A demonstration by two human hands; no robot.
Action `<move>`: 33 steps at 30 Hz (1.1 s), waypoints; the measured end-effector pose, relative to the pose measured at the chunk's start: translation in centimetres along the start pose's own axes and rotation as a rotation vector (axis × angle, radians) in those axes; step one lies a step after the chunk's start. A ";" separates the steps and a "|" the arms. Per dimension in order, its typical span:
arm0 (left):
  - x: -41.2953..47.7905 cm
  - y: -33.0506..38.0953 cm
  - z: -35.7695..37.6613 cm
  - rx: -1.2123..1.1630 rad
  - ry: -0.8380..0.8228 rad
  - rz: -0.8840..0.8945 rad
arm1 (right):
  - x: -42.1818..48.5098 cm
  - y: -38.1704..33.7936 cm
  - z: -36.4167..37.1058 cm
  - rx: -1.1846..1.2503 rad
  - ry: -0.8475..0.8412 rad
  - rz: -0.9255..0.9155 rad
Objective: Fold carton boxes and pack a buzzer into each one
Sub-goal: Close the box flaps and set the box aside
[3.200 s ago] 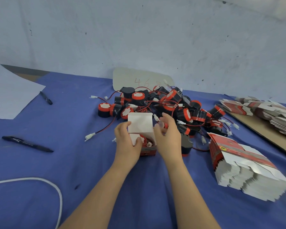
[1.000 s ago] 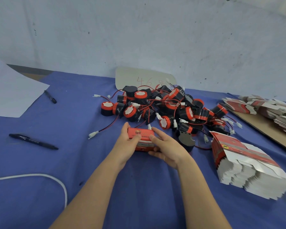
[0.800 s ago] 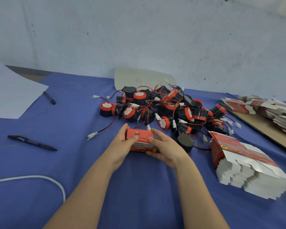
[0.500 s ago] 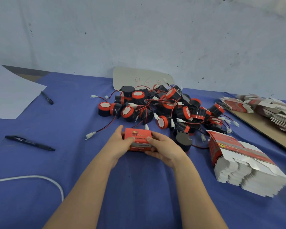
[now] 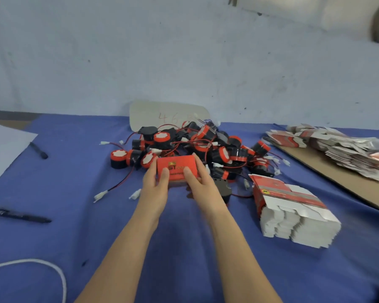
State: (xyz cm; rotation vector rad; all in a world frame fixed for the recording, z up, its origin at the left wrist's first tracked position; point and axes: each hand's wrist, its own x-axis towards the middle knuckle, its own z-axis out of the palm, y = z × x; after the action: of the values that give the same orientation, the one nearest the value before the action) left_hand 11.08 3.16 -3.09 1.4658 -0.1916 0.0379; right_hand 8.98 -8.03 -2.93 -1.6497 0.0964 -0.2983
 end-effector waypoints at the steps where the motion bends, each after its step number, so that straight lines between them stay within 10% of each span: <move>1: -0.3 1.3 1.2 -0.047 -0.005 0.053 | -0.4 -1.1 -0.9 0.026 0.059 -0.071; 7: -5.8 9.6 15.1 -0.227 -0.370 0.186 | -8.4 -9.1 -13.4 0.169 0.597 -0.289; 15: -23.7 12.7 34.1 0.028 -1.043 0.243 | -26.9 -13.9 -29.7 -0.681 1.479 0.058; 18: -25.4 11.6 35.1 0.073 -1.011 0.292 | -28.1 -12.8 -29.4 -0.804 1.587 -0.086; 23: -18.0 9.4 30.8 0.025 -0.570 0.384 | -22.0 -10.7 -25.2 -0.475 1.196 -0.496; 28: -8.0 5.1 22.2 0.241 -0.174 0.207 | -12.9 -5.4 -21.8 -0.345 0.750 -0.032; 33: -4.4 1.3 17.0 0.317 -0.259 -0.173 | -8.1 -0.9 -21.3 -0.428 0.703 0.363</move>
State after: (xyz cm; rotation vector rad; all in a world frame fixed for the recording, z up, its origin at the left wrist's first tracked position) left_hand 4.80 -13.17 -0.94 1.7976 -0.2776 -0.2744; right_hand -4.25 -26.60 -1.59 -1.8333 1.0373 -0.5945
